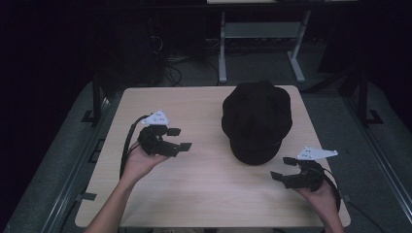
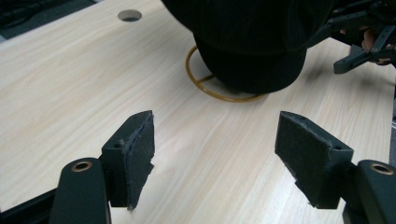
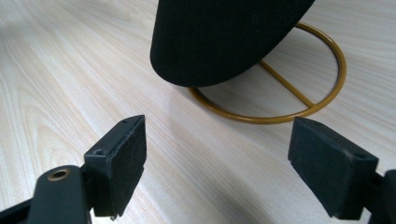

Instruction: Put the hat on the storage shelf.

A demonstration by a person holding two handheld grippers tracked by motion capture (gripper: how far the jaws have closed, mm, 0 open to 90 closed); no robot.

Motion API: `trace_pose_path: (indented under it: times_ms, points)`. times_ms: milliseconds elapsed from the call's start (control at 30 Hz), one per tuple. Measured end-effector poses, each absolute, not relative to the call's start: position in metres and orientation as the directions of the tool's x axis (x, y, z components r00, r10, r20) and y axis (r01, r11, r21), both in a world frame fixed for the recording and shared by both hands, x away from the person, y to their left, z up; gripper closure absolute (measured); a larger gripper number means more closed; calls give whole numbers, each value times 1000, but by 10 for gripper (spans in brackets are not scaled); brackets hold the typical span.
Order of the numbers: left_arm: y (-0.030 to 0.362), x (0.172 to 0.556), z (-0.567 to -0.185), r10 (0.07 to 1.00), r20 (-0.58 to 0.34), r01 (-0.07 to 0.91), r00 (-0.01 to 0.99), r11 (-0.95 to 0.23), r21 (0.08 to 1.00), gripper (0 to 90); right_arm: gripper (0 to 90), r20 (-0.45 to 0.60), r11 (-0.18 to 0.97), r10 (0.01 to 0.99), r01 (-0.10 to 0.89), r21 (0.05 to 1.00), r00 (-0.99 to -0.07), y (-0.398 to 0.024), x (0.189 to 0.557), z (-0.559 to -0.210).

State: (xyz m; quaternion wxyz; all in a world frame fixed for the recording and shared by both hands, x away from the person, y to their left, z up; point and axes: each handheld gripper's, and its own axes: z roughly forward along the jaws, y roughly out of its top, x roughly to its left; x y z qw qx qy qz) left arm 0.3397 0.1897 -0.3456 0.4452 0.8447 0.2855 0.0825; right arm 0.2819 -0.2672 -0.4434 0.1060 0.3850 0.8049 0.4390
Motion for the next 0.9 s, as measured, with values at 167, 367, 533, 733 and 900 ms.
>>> trace_pose_path:
  times_ms: [167,367,533,733,900]
  points:
    - [201,333,-356,572,-128,424,810,-420,802,279,190,167,323,712,529,785,-682,-265,282,-444]
    - [214,320,-366,589,-121,427,799,-415,804,273,190,160,336,707,525,782,-689,-260,282,-444]
    - [223,309,-372,600,-116,428,791,-409,806,268,190,151,348,700,518,781,-698,-257,282,-444]
    - [233,295,-382,615,-99,421,782,-405,811,263,193,146,358,698,518,777,-701,-254,281,-444]
    - [242,288,-389,627,-93,423,773,-400,813,261,193,139,365,695,513,777,-705,-253,281,-444]
